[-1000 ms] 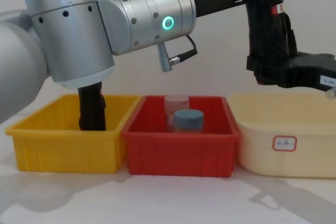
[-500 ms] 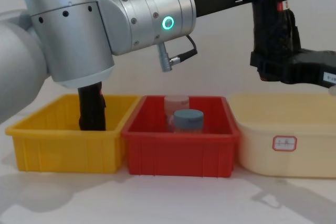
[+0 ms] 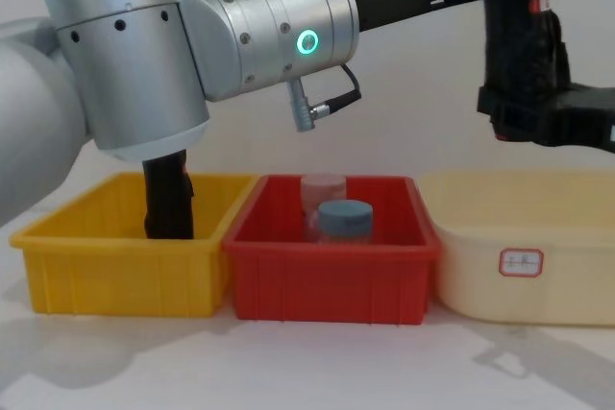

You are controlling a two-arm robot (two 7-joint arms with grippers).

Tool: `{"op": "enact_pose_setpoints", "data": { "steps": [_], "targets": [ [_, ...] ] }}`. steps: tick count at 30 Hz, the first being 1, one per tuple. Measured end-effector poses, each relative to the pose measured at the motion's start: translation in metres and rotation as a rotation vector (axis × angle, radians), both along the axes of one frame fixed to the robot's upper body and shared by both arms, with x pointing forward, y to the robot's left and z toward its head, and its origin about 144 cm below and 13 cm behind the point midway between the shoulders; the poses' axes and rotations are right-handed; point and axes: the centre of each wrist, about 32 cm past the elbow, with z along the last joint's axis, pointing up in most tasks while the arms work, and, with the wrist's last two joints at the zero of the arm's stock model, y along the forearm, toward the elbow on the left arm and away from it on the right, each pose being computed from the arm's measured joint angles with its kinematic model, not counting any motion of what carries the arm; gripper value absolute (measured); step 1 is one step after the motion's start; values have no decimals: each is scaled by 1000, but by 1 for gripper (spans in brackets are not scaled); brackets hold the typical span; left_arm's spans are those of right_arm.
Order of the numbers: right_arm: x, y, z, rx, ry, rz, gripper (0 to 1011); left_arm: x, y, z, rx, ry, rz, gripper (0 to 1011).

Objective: Pick up the garbage bag with the one hand and transfer it to the other hand.

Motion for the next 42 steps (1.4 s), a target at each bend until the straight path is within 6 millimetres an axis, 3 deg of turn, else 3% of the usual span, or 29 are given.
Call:
{"op": "enact_pose_setpoints", "data": {
  "steps": [29, 42],
  "targets": [
    [36, -71, 3, -72, 91, -213, 571, 0, 0, 0, 0, 0, 0, 1001],
    [35, -89, 10, -101, 96, -271, 959, 0, 0, 0, 0, 0, 0, 1000]
  ]
}}
